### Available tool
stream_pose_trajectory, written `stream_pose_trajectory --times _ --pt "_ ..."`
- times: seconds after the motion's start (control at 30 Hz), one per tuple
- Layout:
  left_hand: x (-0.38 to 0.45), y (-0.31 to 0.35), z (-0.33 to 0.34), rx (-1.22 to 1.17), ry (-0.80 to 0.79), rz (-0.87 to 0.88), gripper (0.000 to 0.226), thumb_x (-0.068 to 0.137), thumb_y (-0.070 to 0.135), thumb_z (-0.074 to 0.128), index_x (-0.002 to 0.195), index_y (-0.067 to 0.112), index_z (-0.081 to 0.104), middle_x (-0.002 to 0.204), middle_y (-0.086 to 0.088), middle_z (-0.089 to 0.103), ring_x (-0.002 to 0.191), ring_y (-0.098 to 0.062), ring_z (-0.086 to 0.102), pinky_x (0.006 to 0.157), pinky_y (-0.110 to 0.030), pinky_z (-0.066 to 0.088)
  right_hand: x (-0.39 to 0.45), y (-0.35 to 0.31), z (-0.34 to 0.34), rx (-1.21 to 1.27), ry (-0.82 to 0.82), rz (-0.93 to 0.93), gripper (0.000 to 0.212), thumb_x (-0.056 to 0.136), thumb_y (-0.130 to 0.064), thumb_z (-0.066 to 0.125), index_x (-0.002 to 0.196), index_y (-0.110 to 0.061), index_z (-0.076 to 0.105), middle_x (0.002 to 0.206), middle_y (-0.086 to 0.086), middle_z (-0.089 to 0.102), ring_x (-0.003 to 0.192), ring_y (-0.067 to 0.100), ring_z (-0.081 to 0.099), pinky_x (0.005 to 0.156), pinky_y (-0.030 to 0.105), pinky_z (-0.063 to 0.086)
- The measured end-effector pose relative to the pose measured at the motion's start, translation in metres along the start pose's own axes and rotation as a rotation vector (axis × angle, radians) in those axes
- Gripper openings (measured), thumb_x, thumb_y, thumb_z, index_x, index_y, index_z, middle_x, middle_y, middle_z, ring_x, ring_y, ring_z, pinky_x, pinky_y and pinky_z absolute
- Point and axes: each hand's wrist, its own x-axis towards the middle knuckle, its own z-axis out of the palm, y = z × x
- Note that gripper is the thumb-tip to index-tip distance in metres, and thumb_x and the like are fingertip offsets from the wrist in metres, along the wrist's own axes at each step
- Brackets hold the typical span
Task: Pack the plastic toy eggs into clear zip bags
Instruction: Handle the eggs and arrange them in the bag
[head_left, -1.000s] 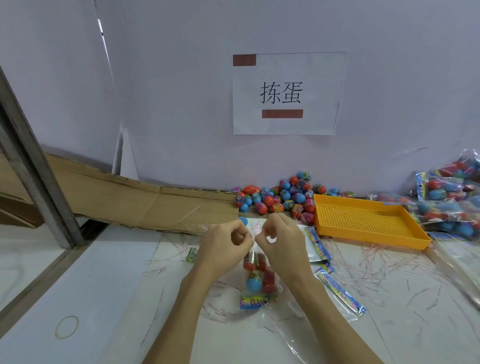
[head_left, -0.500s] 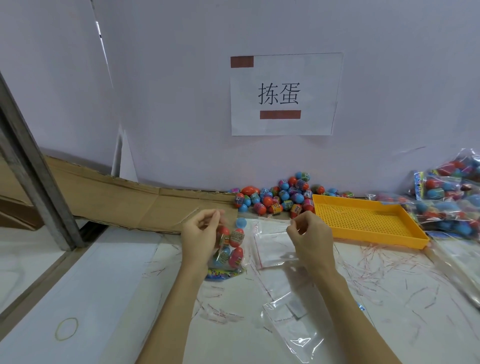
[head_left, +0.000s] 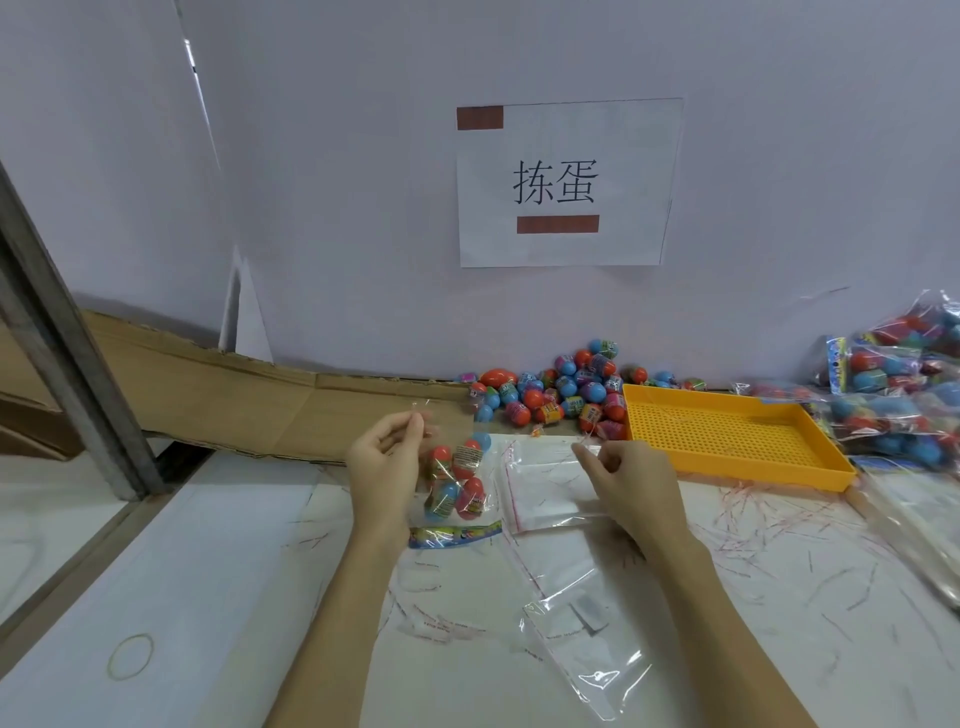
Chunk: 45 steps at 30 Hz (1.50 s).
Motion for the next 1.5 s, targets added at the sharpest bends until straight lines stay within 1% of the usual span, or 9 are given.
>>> stream_pose_trajectory --times 0.07,0.17,0.27,0.37,0.5,0.67,0.8,1.03,1.5 --pt "-0.001 0.001 0.0 0.006 -0.016 -0.001 0.017 0.102 0.018 0.065 0.094 0.027 0.077 0.087 0.006 0.079 0.083 -0.013 0.076 0.061 -0.022 0.056 0.0 0.0 -0.003 0.062 -0.02 -0.017 0.036 0.101 -0.034 0.06 0.067 -0.021 0.057 0.062 -0.005 0.055 0.062 0.014 0.051 0.054 0.02 0.031" --pt "-0.002 0.002 0.001 0.002 -0.057 -0.011 0.014 0.101 0.017 0.066 0.097 0.022 0.078 0.09 0.001 0.079 0.083 -0.016 0.076 0.06 -0.022 0.056 0.0 -0.006 -0.006 0.158 -0.055 -0.104 0.01 0.1 -0.01 0.061 0.104 -0.019 0.063 0.093 -0.006 0.064 0.079 0.008 0.058 0.064 0.013 0.043" --pt "-0.003 0.002 0.002 0.006 -0.113 -0.019 0.011 0.1 0.018 0.067 0.101 0.019 0.078 0.091 0.001 0.08 0.083 -0.014 0.077 0.059 -0.02 0.056 -0.005 -0.019 0.002 0.252 -0.019 -0.17 0.031 0.099 0.0 0.057 0.122 -0.019 0.065 0.112 -0.007 0.062 0.09 0.003 0.059 0.072 0.011 0.047" --pt "-0.006 0.002 0.005 -0.008 -0.174 -0.031 0.011 0.1 0.02 0.068 0.101 0.021 0.079 0.09 0.002 0.08 0.083 -0.016 0.078 0.06 -0.022 0.058 -0.012 -0.034 0.011 0.534 -0.052 -0.155 0.019 0.1 -0.018 0.062 0.116 -0.018 0.073 0.102 -0.012 0.074 0.088 0.006 0.068 0.067 0.018 0.054" --pt "-0.011 0.002 0.01 -0.014 -0.261 -0.049 0.012 0.1 0.023 0.068 0.104 0.018 0.078 0.093 0.0 0.08 0.086 -0.022 0.078 0.074 -0.04 0.063 -0.017 -0.042 0.017 0.741 -0.139 -0.099 0.011 0.092 -0.026 0.075 0.099 -0.019 0.079 0.087 -0.006 0.077 0.081 0.01 0.072 0.065 0.022 0.056" --pt "-0.007 0.005 0.005 -0.19 -0.375 -0.286 0.031 0.088 0.032 0.075 0.108 0.008 0.076 0.104 -0.008 0.08 0.096 -0.021 0.078 0.074 -0.027 0.062 -0.015 -0.034 0.013 0.855 -0.148 -0.005 0.007 0.092 -0.021 0.075 0.093 -0.015 0.079 0.085 0.001 0.077 0.075 0.012 0.071 0.063 0.02 0.055" --pt "-0.003 0.002 0.002 -0.204 -0.389 -0.379 0.029 0.088 0.028 0.076 0.108 0.007 0.078 0.106 -0.01 0.079 0.095 -0.021 0.077 0.078 -0.028 0.061 -0.015 -0.033 0.012 0.874 -0.156 0.034 0.007 0.093 -0.023 0.074 0.093 -0.019 0.08 0.084 0.0 0.078 0.075 0.012 0.072 0.063 0.019 0.055" --pt "0.0 -0.001 0.0 -0.09 -0.389 -0.287 0.019 0.088 0.011 0.079 0.107 0.009 0.078 0.103 -0.012 0.079 0.09 -0.021 0.077 0.071 -0.024 0.06 -0.013 -0.032 0.009 0.87 -0.159 0.054 0.008 0.093 -0.026 0.073 0.097 -0.021 0.079 0.085 0.0 0.078 0.077 0.016 0.074 0.065 0.024 0.056" --pt "0.006 -0.007 -0.007 -0.069 -0.39 -0.325 0.018 0.084 0.007 0.082 0.098 0.018 0.085 0.102 -0.007 0.08 0.089 -0.018 0.076 0.073 -0.024 0.06 -0.011 -0.02 0.004 0.877 -0.285 -0.009 0.017 0.09 -0.016 0.076 0.104 -0.022 0.081 0.096 0.001 0.079 0.089 0.019 0.074 0.074 0.022 0.057"
